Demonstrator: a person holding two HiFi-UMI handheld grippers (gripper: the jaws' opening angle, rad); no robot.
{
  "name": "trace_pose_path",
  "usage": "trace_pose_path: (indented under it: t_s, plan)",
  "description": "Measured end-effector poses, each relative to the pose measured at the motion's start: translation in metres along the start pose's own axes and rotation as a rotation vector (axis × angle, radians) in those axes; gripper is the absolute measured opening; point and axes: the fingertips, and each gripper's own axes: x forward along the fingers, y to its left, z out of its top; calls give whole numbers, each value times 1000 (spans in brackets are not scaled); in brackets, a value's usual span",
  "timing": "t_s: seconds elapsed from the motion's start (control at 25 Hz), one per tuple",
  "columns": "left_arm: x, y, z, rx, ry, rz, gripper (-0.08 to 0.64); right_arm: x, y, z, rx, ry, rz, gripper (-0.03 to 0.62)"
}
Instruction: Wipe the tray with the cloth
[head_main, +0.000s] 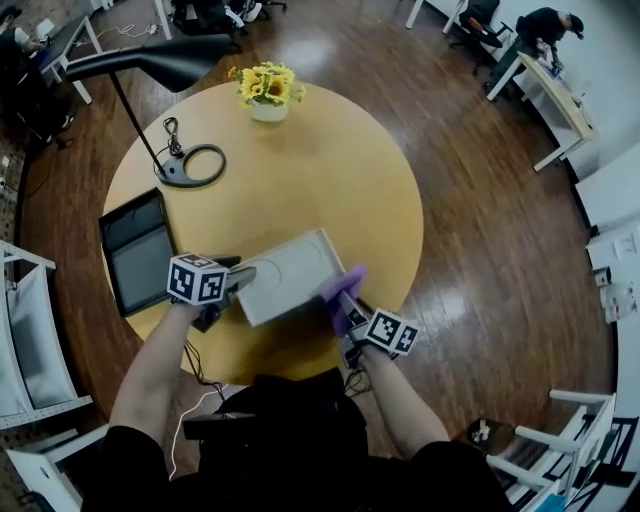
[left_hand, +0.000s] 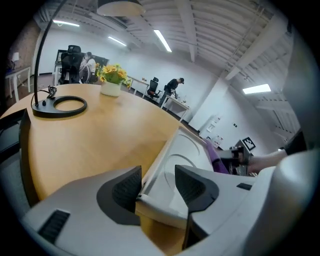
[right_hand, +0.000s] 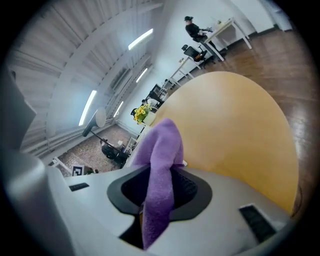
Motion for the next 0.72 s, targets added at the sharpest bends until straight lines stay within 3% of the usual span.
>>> trace_pose_path:
  t_s: [0.12,0.36,0.6,0.72]
  plan:
    - [-21,-11,-20,-49,-39,13,201,33,3,31,-103,54,3,98]
    - [-42,-60,-61,-288,-160,3,192,101,18,66,-200,195,47,98]
    - [-37,-81,-70,-312,-204,122,193,136,8,64,-199,371,53,92]
    - [-39,-75,-73,-372,-208,155,195,139,4,40,-322,525,42,89]
